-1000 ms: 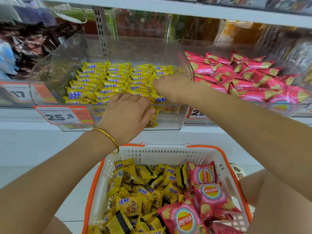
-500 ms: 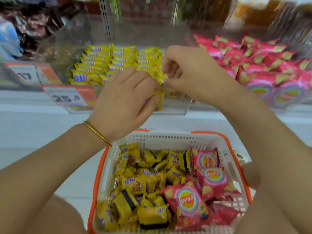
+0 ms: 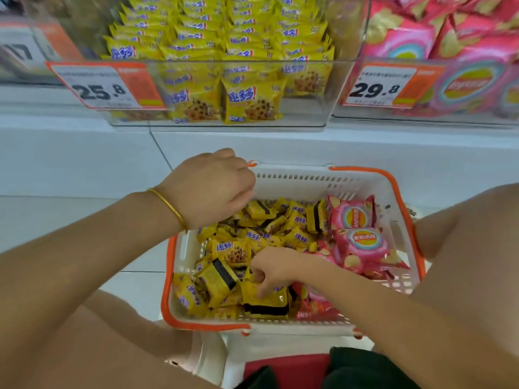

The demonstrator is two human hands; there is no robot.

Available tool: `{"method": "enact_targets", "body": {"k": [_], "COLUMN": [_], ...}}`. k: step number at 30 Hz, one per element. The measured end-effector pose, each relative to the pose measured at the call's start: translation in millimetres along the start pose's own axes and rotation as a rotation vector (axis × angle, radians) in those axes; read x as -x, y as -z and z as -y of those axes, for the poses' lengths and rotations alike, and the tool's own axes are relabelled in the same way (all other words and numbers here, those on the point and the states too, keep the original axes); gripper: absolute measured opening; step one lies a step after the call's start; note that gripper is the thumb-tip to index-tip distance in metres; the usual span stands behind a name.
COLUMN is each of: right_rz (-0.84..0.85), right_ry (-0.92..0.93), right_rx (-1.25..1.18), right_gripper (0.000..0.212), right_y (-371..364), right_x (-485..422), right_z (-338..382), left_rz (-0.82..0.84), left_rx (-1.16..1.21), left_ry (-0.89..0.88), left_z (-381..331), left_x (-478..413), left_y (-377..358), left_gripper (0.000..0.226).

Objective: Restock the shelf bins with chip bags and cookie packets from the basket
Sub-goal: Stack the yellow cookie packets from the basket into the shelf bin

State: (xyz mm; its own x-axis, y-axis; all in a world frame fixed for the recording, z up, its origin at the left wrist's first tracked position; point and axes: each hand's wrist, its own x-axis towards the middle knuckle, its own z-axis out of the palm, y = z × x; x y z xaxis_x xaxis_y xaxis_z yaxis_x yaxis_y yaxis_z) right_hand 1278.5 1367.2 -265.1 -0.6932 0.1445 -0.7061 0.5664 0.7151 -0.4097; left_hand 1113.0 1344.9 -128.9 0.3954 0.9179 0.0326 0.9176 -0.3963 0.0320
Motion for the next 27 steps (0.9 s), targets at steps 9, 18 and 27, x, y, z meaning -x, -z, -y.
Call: {"method": "enact_targets", "body": {"k": [9, 18, 27], "right_rz": [-0.407, -0.567, -0.833], "right_ry": [-0.112, -0.236, 0.142], "right_rx": [-1.09, -1.133, -0.781], "right_gripper": [0.016, 0.029, 0.013], "right_y": [65.9, 89.1, 134.5], "right_x": [62.0, 93.9, 143.0], "right_z": [-24.0, -14.3, -0.1], "left_rz": [0.382, 0.214, 0.015], "left_rx": [0.185, 0.415, 1.034], "left_ry": [0.145, 0.312, 0.378], "left_z": [-32.2, -25.6, -4.7], "left_x": [-19.9, -42.9, -46.1], "left_y": [-6.6, 8.3, 52.3], "left_gripper": [0.051, 0.024, 0.021]}}
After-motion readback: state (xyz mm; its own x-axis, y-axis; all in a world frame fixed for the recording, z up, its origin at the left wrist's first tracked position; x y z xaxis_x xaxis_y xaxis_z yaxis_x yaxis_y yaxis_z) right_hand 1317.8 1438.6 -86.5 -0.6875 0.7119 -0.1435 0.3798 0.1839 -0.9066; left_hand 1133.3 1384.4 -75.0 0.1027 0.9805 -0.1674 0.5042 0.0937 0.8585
